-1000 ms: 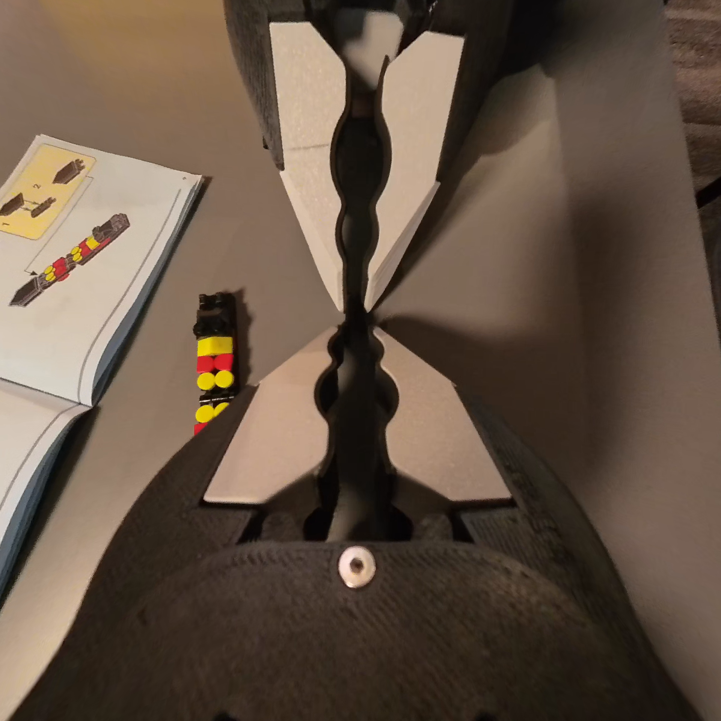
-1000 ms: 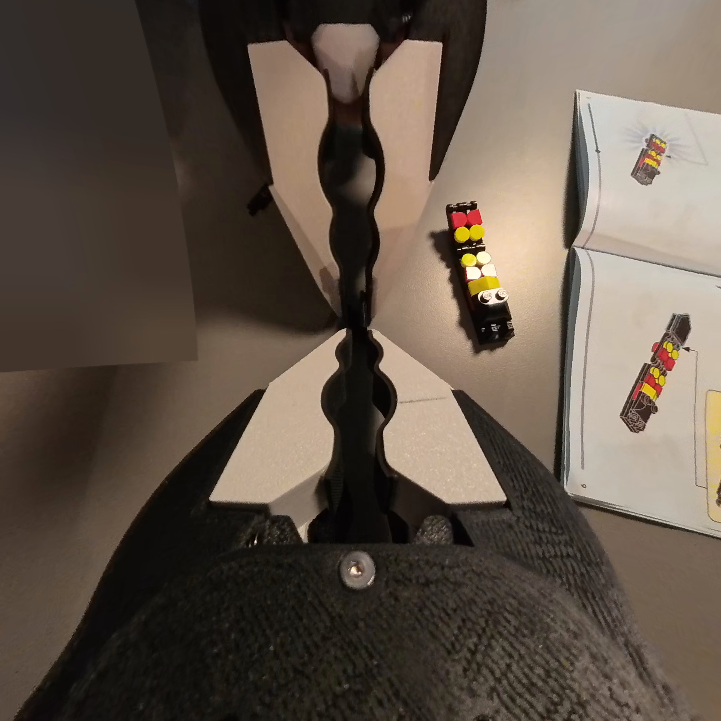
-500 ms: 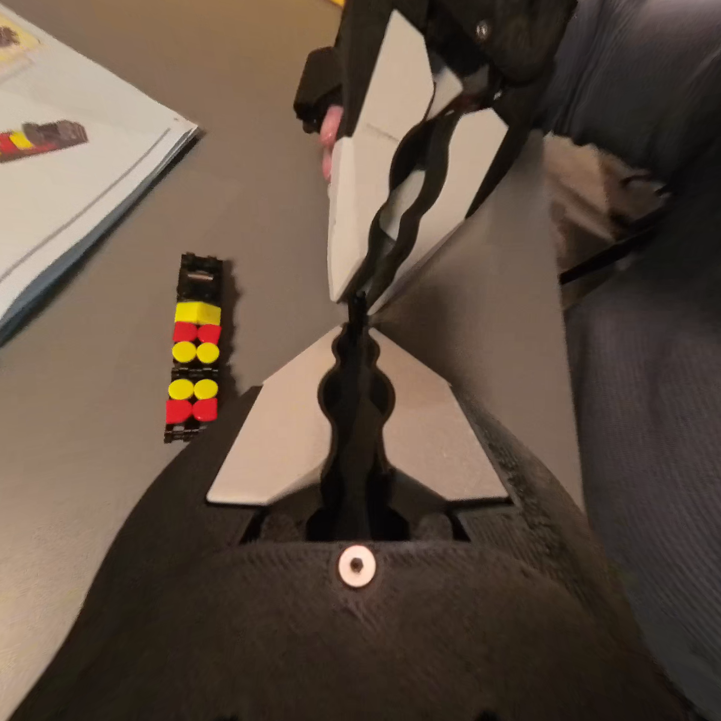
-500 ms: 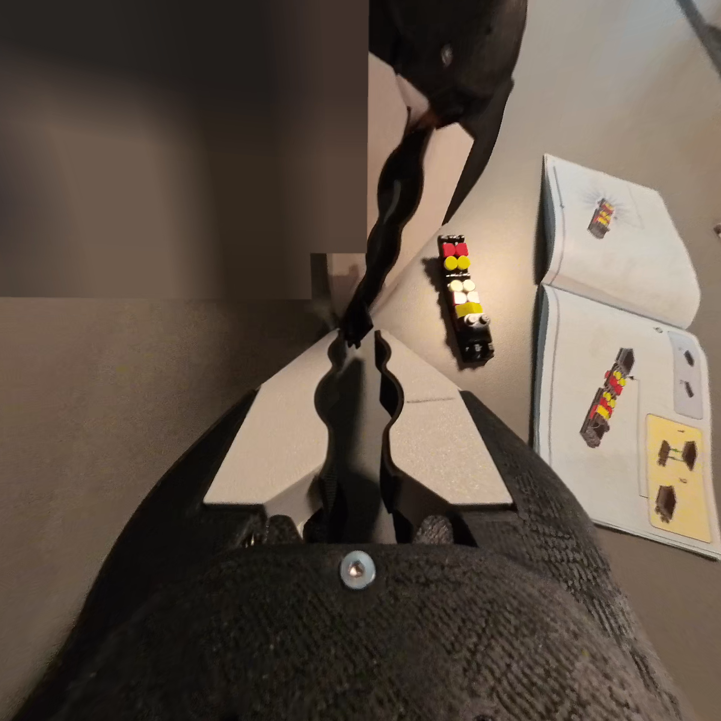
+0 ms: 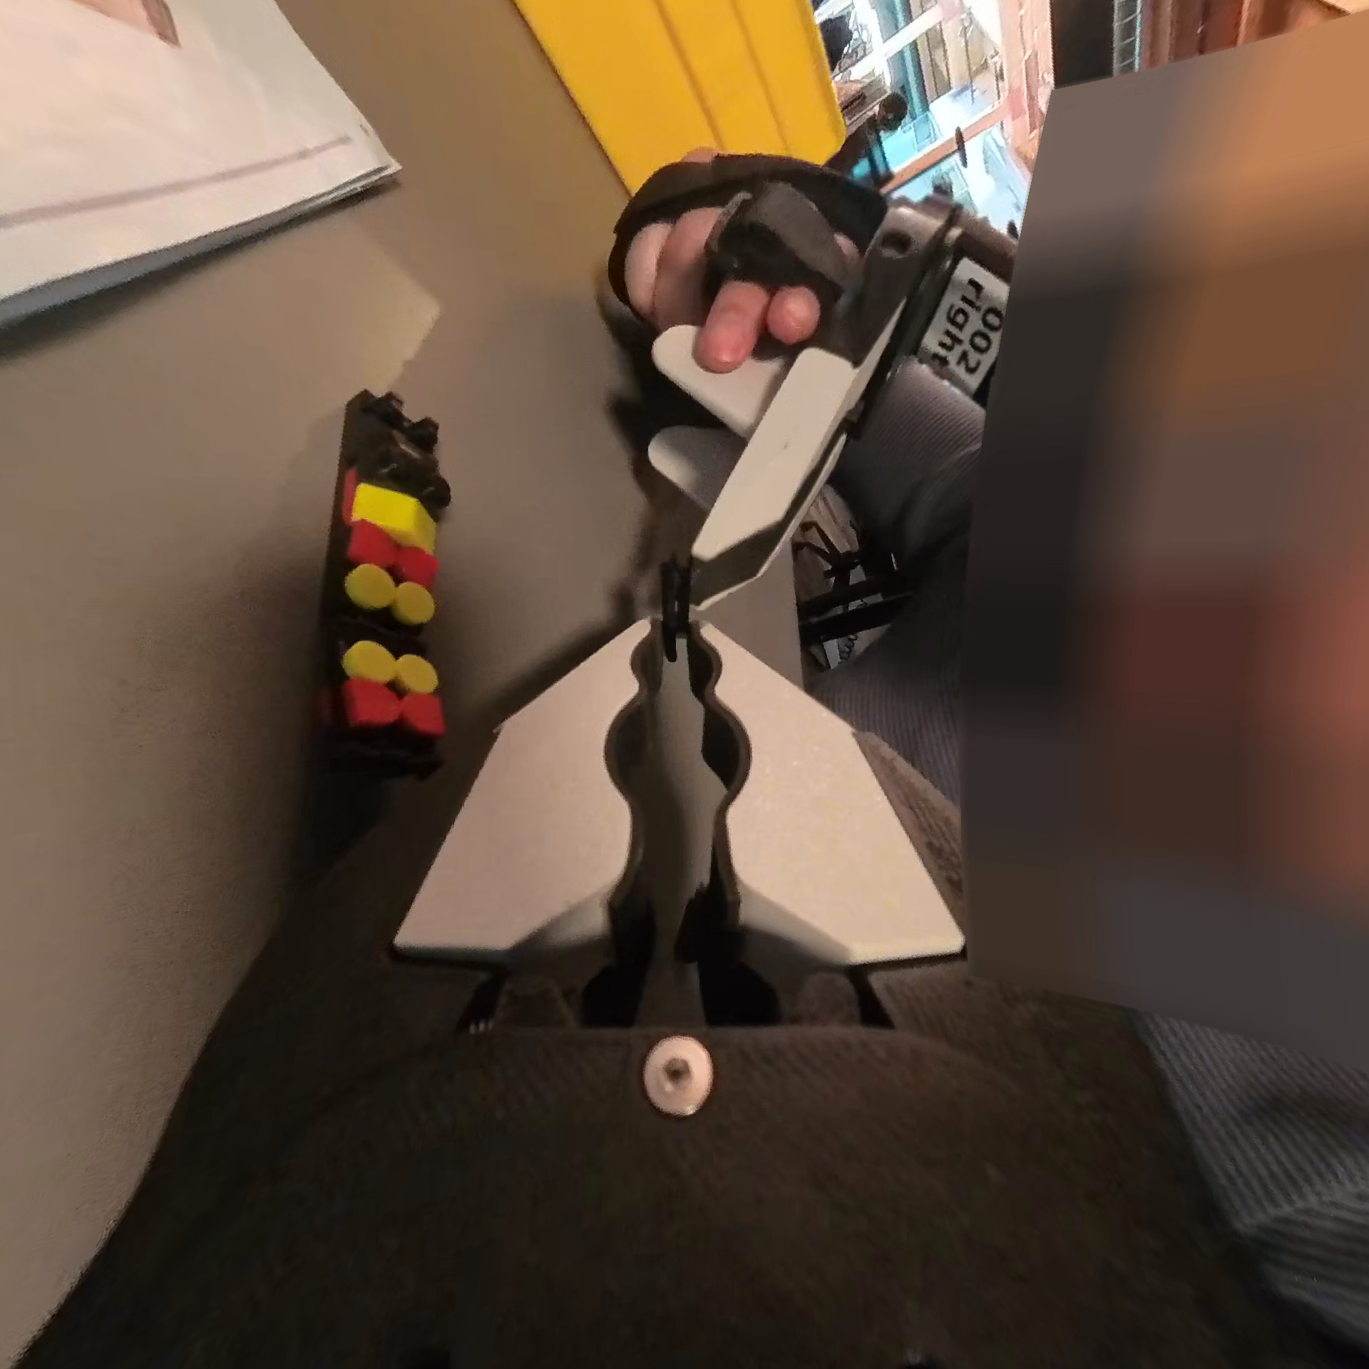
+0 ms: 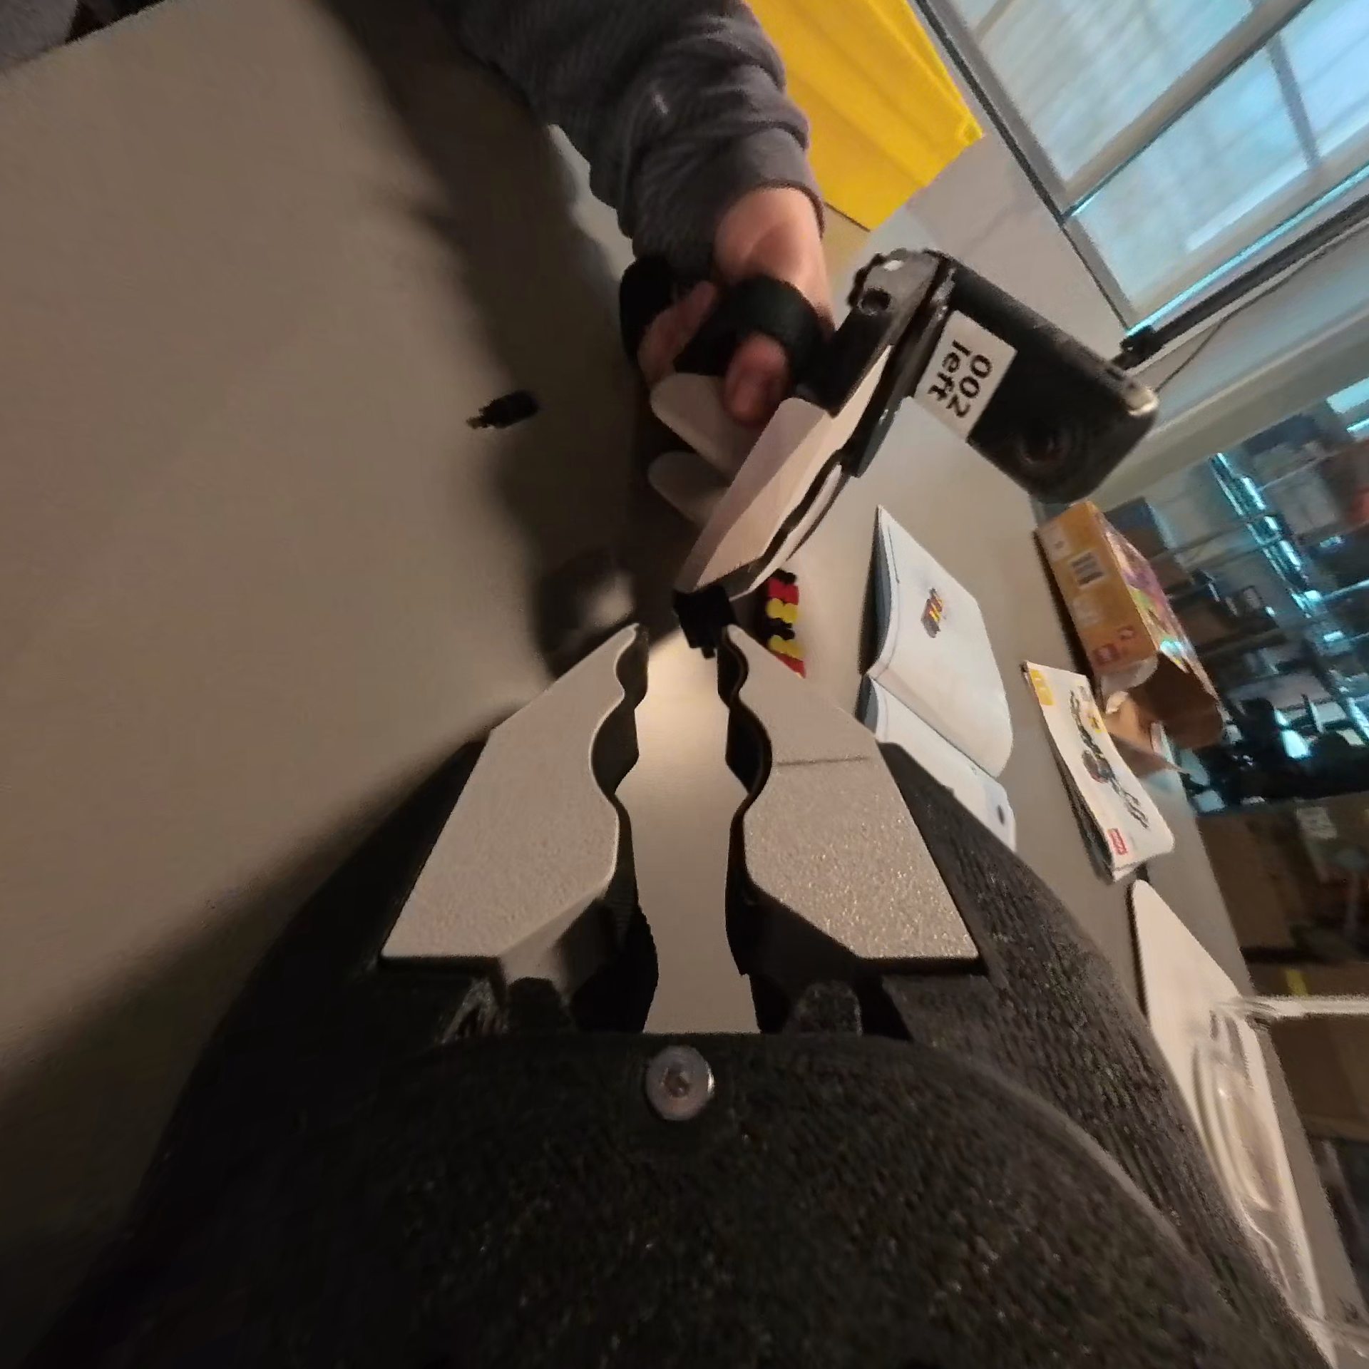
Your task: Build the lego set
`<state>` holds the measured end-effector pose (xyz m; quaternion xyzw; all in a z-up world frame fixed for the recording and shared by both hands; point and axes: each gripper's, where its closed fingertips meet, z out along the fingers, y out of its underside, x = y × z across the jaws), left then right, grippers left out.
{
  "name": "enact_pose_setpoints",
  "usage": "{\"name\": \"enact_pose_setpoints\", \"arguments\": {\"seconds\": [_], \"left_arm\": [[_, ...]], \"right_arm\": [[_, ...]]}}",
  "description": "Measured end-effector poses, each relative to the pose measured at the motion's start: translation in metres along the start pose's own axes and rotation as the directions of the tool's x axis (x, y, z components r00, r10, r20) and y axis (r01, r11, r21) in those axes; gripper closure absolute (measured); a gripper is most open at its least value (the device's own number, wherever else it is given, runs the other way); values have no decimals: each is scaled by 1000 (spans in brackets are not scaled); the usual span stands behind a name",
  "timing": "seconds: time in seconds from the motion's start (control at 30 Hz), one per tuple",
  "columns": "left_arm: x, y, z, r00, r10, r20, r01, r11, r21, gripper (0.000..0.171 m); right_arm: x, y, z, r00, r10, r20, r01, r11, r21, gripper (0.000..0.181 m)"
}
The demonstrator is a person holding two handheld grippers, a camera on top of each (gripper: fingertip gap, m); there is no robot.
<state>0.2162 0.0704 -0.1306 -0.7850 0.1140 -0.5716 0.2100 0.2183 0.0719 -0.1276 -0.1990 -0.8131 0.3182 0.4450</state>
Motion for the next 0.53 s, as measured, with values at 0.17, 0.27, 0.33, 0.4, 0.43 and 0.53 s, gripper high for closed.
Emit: {"name": "enact_pose_setpoints", "arguments": {"seconds": [0.17, 0.27, 0.33, 0.4, 0.43, 0.53], "left_arm": [[2, 6, 4, 1000, -14, -15, 13, 999, -38, 166], [2, 8, 5, 1000, -16, -13, 16, 998, -54, 166], [2, 9, 7, 1000, -17, -10, 16, 998, -62, 165], [4, 11, 10, 999, -27, -20, 26, 997, -73, 166], [6, 13, 11, 999, -32, -27, 30, 996, -82, 166], [9, 17, 15, 998, -46, -38, 42, 994, -100, 166]], "right_arm": [[-6, 0, 2, 995, 69, 65, -69, 998, 9, 164], [-7, -2, 2, 993, 84, 83, -86, 996, 19, 166], [-9, -3, 2, 993, 73, 88, -74, 997, 15, 167], [-12, -4, 2, 993, 62, 104, -64, 998, 17, 170], [-14, -5, 2, 992, 58, 111, -61, 998, 19, 172], [-19, -8, 0, 985, 80, 154, -85, 996, 23, 174]]}}
